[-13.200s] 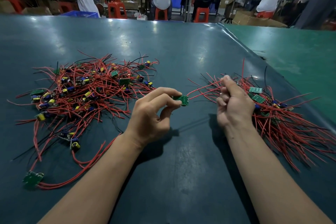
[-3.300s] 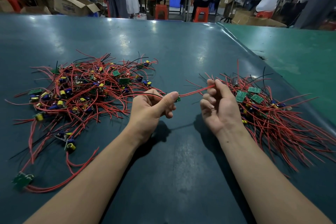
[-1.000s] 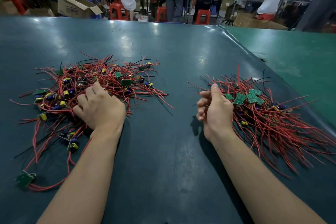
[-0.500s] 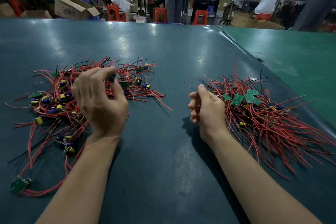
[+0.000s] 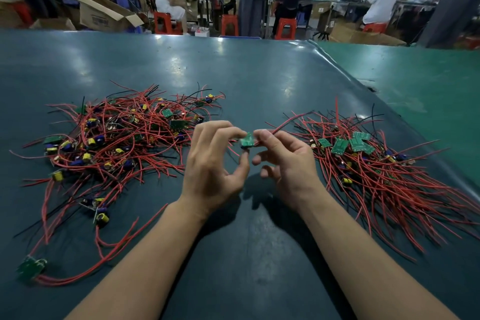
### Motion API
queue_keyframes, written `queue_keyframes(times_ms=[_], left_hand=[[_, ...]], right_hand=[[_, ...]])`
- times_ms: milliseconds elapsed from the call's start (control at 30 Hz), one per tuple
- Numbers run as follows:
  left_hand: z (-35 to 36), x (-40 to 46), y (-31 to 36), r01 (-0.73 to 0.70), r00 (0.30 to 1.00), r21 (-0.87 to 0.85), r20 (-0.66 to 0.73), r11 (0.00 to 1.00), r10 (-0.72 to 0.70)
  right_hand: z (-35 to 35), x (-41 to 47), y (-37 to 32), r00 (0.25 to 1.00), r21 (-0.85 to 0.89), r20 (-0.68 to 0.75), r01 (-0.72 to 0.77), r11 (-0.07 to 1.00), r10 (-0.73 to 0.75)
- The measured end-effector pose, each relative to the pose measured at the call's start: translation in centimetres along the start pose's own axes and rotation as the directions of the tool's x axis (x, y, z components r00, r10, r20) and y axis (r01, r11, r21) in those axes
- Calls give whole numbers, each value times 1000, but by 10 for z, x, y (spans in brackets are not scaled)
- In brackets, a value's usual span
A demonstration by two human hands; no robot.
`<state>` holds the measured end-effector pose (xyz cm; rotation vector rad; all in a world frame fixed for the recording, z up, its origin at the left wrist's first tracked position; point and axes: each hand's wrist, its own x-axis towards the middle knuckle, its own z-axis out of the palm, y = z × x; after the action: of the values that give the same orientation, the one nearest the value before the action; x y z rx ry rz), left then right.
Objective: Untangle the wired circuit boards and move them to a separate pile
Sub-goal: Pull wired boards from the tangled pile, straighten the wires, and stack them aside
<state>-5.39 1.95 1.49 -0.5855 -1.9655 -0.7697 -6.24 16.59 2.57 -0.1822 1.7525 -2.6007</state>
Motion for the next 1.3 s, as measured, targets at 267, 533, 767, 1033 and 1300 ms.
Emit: queue_keyframes(times_ms=[267, 533, 767, 1033, 1300], left_hand=[[3, -4, 4, 546, 837, -359, 276, 757, -472], [2, 5, -1, 593, 656, -758, 258, 273, -709], [1, 9, -8, 545, 437, -767, 604, -338, -666], [5, 8, -5, 614, 447, -722, 652, -319, -613], [8, 4, 1, 709, 428, -672, 650, -214, -628]], right_hand=[[2, -3, 1, 998, -94, 65, -8, 996, 14], [2, -2, 1, 1000, -102, -8, 27, 994, -28], [3, 0, 0, 997, -46, -50, 56, 997, -58], [3, 0, 0, 997, -46, -76, 30, 998, -34], [0, 0, -1, 995, -53, -91, 29, 998, -34]])
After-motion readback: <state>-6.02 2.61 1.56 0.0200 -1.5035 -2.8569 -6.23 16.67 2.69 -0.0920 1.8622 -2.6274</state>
